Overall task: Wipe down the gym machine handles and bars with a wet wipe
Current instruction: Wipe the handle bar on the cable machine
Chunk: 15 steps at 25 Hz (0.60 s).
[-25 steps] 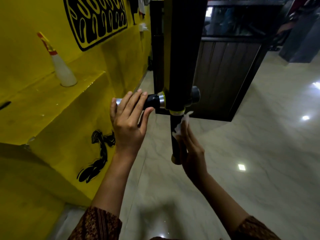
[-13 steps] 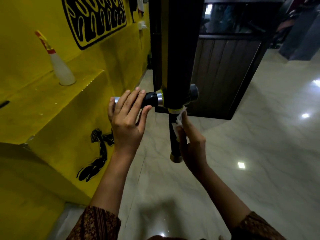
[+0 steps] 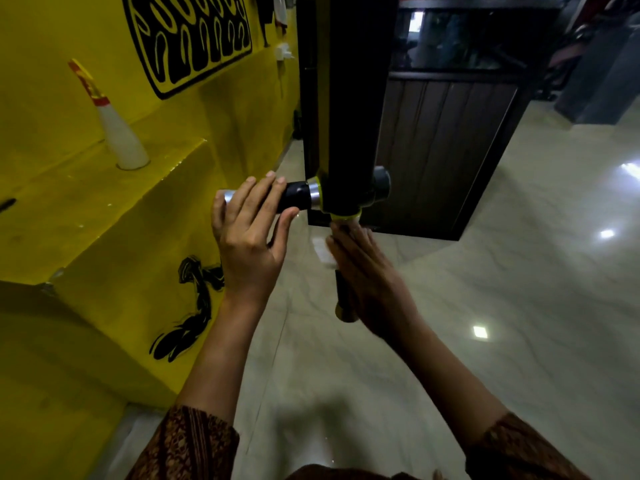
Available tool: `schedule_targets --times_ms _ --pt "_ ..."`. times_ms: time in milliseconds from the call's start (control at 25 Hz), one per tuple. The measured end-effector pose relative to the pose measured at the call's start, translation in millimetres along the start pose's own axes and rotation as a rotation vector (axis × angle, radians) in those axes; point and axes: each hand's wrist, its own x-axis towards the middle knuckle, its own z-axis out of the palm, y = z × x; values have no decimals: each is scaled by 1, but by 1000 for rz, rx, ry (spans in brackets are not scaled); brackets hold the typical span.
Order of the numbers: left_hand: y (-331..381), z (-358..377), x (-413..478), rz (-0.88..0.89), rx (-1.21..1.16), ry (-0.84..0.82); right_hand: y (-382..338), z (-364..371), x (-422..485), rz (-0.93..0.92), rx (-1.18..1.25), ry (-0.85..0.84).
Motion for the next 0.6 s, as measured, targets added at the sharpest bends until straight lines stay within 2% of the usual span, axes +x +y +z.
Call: schedule_targets --times_ms 80,160,280,360,480,560,600 --pt "0 -1 0 8 16 -7 10 9 -1 -12 -9 -68" --pt "-1 -1 -1 14 23 -12 10 23 -45 17 57 -152" --pt "0 0 -1 8 21 -3 1 26 -115 -76 119 -188" --pt "0 0 -1 2 17 8 -2 17 -113 41 182 -56" --pt "2 1 -1 -11 3 16 -5 -1 -48 454 388 276" --pt "3 0 0 -20 4 11 -4 -5 0 630 551 361" --pt "3 -1 0 -24 5 7 -6 -2 12 645 550 346"
